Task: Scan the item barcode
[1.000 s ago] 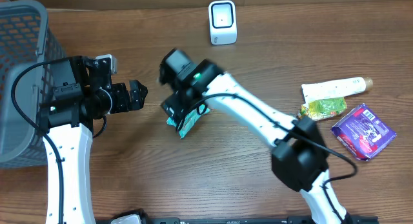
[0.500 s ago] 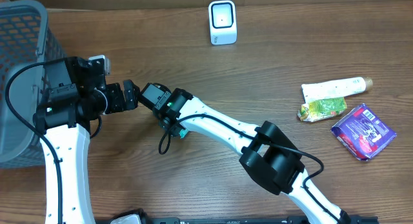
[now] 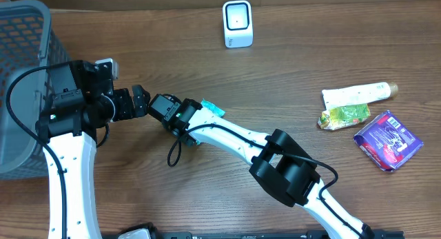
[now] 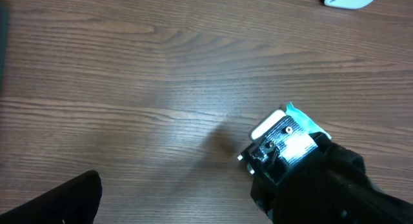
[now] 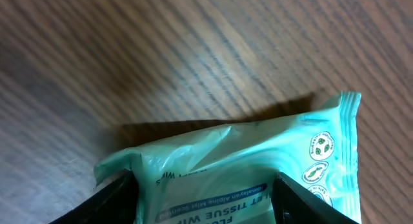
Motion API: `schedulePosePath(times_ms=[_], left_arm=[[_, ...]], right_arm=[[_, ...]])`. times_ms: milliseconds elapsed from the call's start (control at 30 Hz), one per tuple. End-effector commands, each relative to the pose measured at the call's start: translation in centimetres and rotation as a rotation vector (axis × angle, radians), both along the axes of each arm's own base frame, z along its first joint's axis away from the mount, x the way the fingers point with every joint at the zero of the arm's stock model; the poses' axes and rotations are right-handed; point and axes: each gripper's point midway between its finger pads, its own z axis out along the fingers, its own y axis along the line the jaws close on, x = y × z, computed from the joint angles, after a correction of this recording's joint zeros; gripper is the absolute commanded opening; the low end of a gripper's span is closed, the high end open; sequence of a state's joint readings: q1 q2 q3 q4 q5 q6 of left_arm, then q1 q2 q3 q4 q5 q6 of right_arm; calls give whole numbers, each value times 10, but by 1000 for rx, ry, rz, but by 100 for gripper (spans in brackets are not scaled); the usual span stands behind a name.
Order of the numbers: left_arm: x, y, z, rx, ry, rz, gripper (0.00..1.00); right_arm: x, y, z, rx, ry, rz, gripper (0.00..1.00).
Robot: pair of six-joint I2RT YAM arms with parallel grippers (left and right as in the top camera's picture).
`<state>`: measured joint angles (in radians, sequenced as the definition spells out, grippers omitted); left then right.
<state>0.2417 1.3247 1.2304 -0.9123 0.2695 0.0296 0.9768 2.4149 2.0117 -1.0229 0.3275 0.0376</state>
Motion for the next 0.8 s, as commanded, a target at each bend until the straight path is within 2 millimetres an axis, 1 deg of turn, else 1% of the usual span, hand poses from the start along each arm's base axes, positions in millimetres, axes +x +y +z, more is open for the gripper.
schedulePosePath(times_ms=[0,67,133,200,300,400,433,467,500,533,633,667,700,733,767], left_arm=[[2,-17,8,-43,-24,-60,99],[2,-17,8,-43,-24,-60,100],[2,-17,8,-42,-24,-59,100],[2,-17,8,-43,-24,-60,100],[2,-17,8,-42,-24,-59,100],[2,-17,8,-43,-24,-60,100],[2,-17,8,-43,-24,-60,99],[2,-17,8,-43,-24,-60,100],[2,-17,8,-42,-24,-59,100],[2,-17,8,-42,-24,-60,100],[2,-17,8,-43,-24,-60,100],[2,-17,8,-43,-24,-60,100],[2,-17,8,-43,-24,-60,99],[2,-17,8,-42,-24,-60,100],[2,-17,8,-42,-24,-59,100]], right_arm=[[18,-34,-33,-89,9,-73,56],[27,-47,-36,-97,18,-104,51],[36,-65,-41,-111,32,-141,47],[41,-80,-47,-115,59,-173,43],[48,-96,-52,-99,101,-212,38],[51,-99,-53,-77,124,-221,34],[52,-99,-53,-75,124,-224,30],[52,-99,-53,-75,124,-224,22],[52,-99,-53,-73,122,-225,8],[52,-99,-53,-72,122,-225,4],[51,-97,-53,-60,132,-223,4],[51,-95,-50,-52,137,-227,4],[51,-93,-46,-38,146,-230,4],[48,-87,-39,2,183,-226,4],[44,-78,-27,61,226,-221,4]])
